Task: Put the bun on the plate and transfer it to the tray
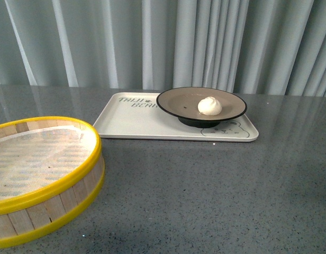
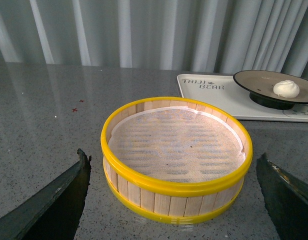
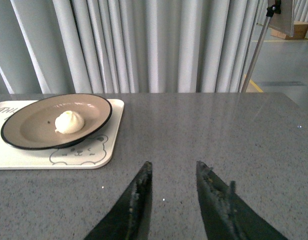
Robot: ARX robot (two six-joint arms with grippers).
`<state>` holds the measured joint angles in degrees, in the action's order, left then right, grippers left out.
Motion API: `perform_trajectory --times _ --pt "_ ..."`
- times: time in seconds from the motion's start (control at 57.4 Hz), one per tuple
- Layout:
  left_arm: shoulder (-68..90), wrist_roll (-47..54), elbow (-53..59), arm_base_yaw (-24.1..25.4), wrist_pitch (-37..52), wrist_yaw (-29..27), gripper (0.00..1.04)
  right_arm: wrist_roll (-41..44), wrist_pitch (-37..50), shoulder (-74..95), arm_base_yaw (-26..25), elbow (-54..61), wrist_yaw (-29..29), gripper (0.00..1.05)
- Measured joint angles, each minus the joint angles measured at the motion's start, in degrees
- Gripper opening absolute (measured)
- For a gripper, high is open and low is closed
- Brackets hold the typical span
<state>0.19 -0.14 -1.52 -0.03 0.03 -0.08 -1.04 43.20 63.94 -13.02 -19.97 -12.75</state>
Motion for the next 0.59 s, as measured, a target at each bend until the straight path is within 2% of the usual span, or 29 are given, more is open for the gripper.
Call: perform_trajectory --times 0.157,0.523,0.593 --pt "0.0 0.0 0.0 0.0 0.0 0.02 0.98 0.48 0.13 -5.44 2.56 5.42 3.15 0.02" --pt "0.0 0.0 0.0 0.0 0.0 0.02 0.98 0.83 -4.63 -18.73 7.74 14.03 7.76 0.02" --pt "0.0 0.0 0.0 0.0 0.0 0.02 0.98 0.81 -6.21 -21.22 10.64 15.02 11.91 0.02"
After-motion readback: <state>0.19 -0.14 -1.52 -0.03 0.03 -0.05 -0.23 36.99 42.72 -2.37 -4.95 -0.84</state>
